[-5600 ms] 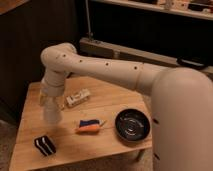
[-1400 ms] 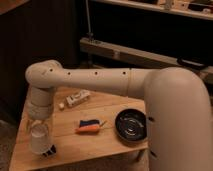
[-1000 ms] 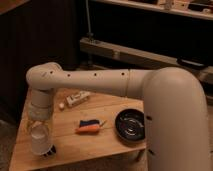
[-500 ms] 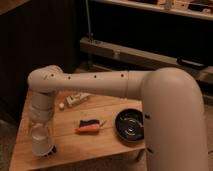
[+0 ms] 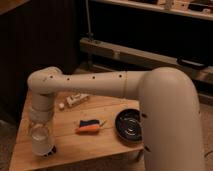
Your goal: Place the ceramic cup over the eraser
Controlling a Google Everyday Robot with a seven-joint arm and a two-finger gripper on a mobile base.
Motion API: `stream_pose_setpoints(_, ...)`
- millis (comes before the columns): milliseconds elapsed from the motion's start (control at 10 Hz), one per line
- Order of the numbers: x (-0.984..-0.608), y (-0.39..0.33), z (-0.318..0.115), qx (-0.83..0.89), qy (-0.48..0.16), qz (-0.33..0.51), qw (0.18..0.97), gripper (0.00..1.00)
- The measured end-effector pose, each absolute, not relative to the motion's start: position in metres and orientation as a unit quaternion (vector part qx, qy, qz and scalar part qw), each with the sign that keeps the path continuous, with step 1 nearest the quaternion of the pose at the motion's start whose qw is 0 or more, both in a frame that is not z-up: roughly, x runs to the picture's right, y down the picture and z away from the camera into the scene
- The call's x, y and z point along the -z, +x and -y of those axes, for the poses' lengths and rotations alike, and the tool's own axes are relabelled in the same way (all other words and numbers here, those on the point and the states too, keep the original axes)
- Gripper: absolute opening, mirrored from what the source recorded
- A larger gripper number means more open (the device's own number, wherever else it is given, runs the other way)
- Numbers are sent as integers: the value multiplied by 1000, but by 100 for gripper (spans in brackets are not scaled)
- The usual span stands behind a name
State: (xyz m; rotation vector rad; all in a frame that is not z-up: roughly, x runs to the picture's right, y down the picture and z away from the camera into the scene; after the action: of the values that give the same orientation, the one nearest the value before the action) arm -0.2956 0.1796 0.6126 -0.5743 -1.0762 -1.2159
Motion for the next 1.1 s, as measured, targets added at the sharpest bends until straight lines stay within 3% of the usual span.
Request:
stream_pose_setpoints(500, -622, -295, -178, 528, -257, 463, 664, 78)
stream_pose_setpoints(1100, -623, -292, -176, 524, -258, 446, 678, 80)
